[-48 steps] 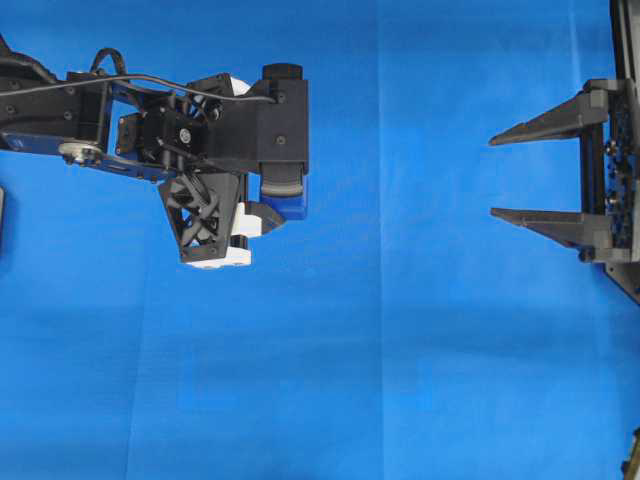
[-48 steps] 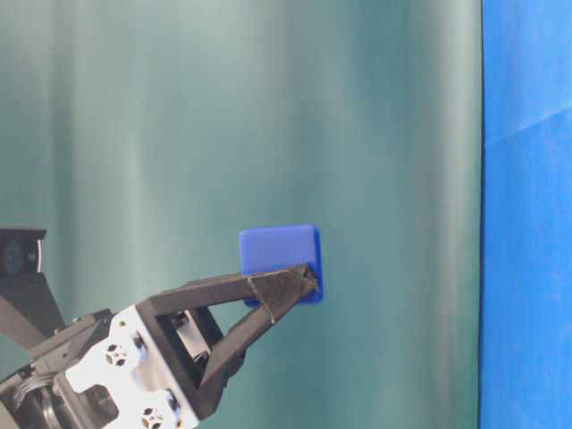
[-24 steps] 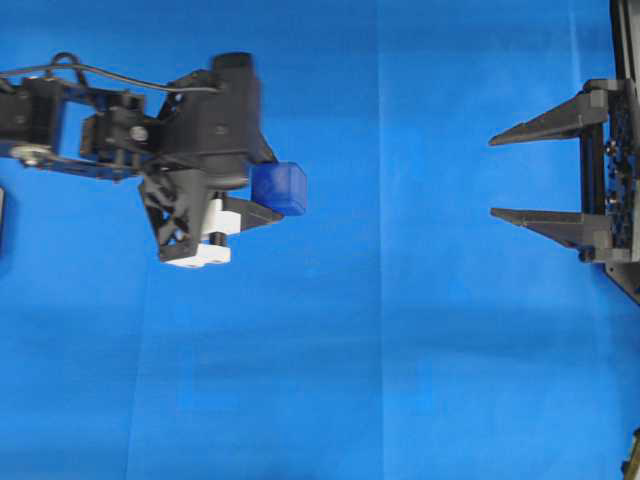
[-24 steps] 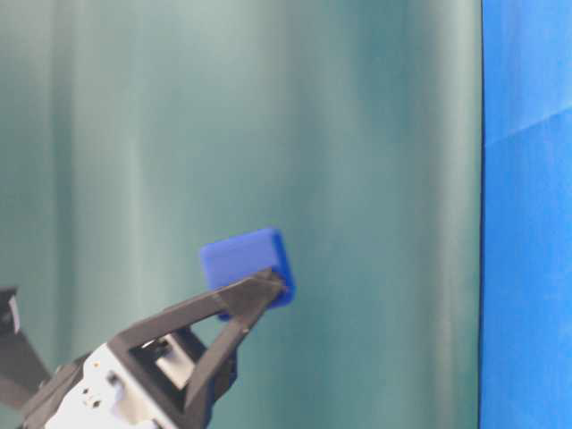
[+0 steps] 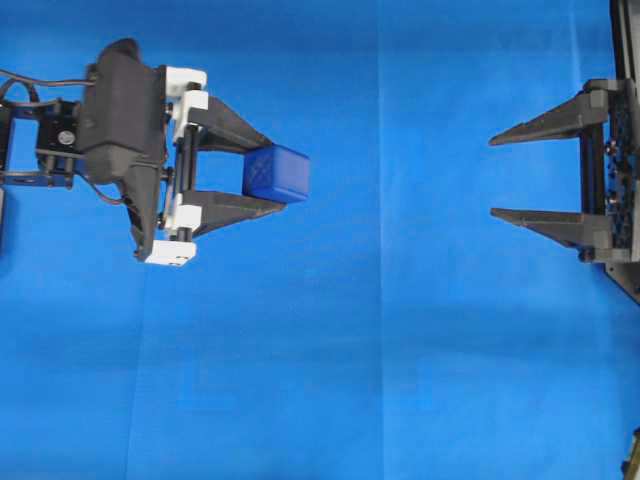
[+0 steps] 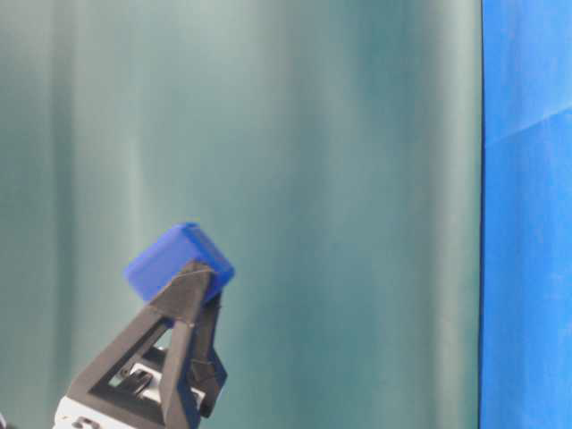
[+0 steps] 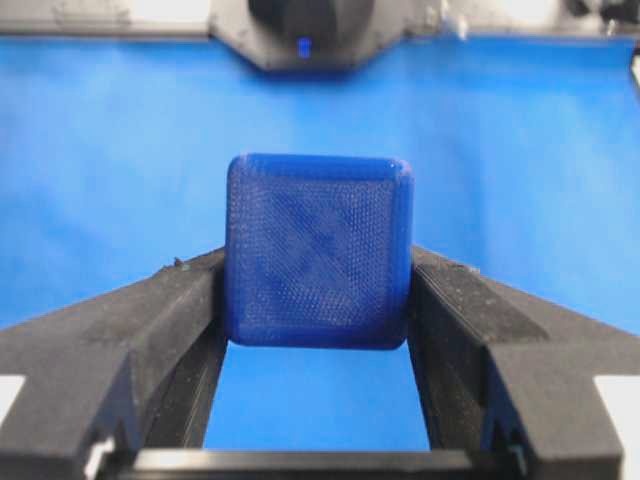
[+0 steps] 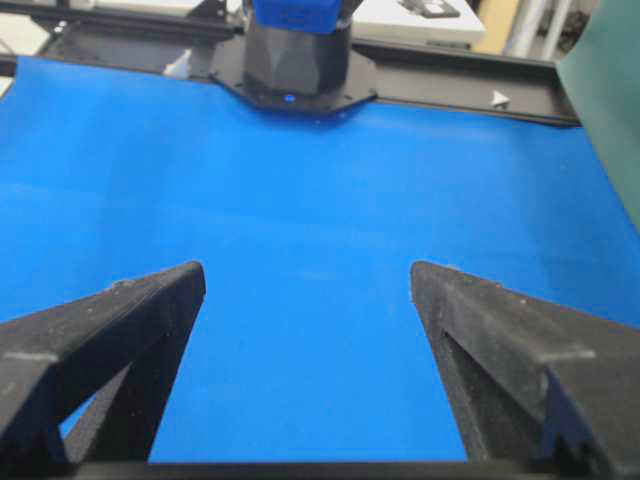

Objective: Handover the blue block to the right arm after grasping it with the left arm, then place it in the designated position.
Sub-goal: 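Raise the cube and rotate the left gripper to present it rightward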

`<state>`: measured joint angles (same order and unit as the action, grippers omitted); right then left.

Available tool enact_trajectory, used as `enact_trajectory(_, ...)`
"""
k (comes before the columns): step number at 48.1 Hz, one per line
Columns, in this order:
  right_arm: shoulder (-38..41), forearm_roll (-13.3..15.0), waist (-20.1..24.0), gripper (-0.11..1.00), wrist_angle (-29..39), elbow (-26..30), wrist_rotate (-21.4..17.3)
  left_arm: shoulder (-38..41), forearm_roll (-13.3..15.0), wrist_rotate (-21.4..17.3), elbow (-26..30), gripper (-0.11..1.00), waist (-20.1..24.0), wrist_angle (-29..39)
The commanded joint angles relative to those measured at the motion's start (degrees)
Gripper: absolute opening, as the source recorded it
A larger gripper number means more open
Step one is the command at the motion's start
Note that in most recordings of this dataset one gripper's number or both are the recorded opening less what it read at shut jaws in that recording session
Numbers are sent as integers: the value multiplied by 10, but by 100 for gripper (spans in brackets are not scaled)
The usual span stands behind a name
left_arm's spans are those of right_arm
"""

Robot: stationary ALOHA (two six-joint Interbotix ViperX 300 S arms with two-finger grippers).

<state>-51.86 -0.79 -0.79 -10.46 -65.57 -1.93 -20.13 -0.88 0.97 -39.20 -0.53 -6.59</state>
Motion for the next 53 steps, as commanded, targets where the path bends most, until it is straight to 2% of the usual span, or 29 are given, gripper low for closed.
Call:
enact_trajectory(1,3,2,0,97,-3,17,1,-11,0,-4,0,47,1,-29)
enact_trajectory(20,4,3,0,97,-2,18,3,-10,1,-4,-4,47,0,-34)
enact_trajectory(28,2,25,0,97,-2,26,10,-11,1,-3,-5,47,1,-34)
enact_trajectory(35,1,79,0,97,-1,33,32,-11,2,-2,-5,47,1,-36)
enact_trajectory(41,0,131,-1,96,0,39,70,-11,2,3,-6,47,0,-41)
enact_trajectory(50,0,239,0,96,2,44,161,-11,3,4,-6,47,-1,-45)
enact_trajectory(53,-2,266,0,96,2,44,190,-11,2,4,-6,47,-1,-46)
